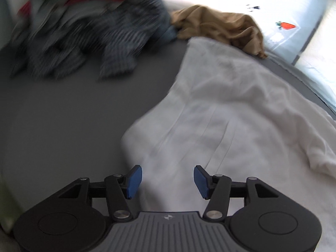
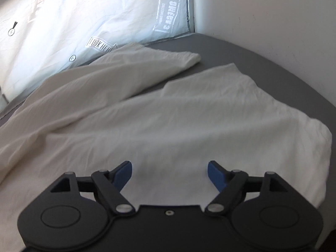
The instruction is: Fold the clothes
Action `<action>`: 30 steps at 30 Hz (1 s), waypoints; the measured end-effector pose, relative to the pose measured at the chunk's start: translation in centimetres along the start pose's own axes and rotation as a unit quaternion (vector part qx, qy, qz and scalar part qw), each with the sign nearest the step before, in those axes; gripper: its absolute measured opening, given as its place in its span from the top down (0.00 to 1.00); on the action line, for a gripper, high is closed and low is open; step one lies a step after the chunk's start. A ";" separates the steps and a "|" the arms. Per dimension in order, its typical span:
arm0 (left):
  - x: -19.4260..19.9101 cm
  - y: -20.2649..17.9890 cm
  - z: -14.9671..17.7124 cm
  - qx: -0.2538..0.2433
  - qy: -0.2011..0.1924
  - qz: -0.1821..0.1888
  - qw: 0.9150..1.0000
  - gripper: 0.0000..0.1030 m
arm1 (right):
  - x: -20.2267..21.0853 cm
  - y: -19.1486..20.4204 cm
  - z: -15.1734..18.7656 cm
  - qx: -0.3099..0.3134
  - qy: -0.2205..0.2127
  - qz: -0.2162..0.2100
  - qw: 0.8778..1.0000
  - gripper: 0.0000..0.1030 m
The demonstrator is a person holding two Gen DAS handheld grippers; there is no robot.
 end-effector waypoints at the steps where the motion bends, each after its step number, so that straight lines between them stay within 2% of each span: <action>1: -0.1 0.7 1.0 0.010 0.006 0.004 1.000 0.45 | 0.4 -0.3 0.7 0.002 0.002 0.000 1.000 0.22; 4: -0.7 1.9 3.6 0.034 0.021 0.022 0.999 0.45 | 1.8 -1.5 2.4 0.000 0.000 0.005 1.000 0.22; 7: -1.3 1.0 4.9 0.033 0.029 0.045 0.998 0.45 | 2.6 -3.6 3.0 -0.024 0.000 0.003 1.000 0.22; 11: -2.1 -0.7 5.5 0.019 0.028 0.041 0.999 0.45 | 3.7 -6.6 3.7 -0.076 0.003 -0.002 0.997 0.22; 15: -2.5 -1.0 5.2 0.038 0.023 0.038 0.998 0.45 | 4.6 -10.5 3.9 -0.145 0.000 -0.021 0.989 0.22; 20: -2.7 -0.7 4.4 0.073 0.017 0.036 0.997 0.45 | 4.3 -15.3 4.0 -0.190 0.006 0.009 0.982 0.22; 25: -2.9 -0.6 3.7 0.097 0.011 0.027 0.995 0.46 | 2.4 -18.3 3.3 -0.236 0.012 0.011 0.972 0.24; 26: -2.8 -0.6 3.5 0.102 0.008 0.027 0.994 0.47 | 2.0 -18.6 3.1 -0.246 0.012 0.004 0.969 0.36; 27: -2.7 -0.5 3.4 0.107 0.006 0.027 0.994 0.57 | 1.7 -18.7 2.8 -0.254 0.011 -0.001 0.967 0.42; 28: -2.7 -0.5 3.2 0.111 0.004 0.027 0.993 0.72 | 1.6 -18.7 2.5 -0.258 0.009 -0.003 0.966 0.63; 29: -2.5 -0.5 3.1 0.116 0.001 0.028 0.993 0.78 | 1.5 -18.7 2.1 -0.261 0.009 -0.006 0.965 0.89; 30: -2.2 -0.4 2.9 0.119 -0.003 0.029 0.992 0.85 | 1.6 -18.5 1.8 -0.264 0.010 -0.011 0.964 0.92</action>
Point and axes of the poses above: each gripper's, at about its wrist camera, not at the fingertips, and x roughly against the way its jaws point, y to its left, z to its underside, the point moved 9 cm from there along -x, roughly the way its jaws point, and after that the axes turned 13 degrees about y, right-handed, at the moved point
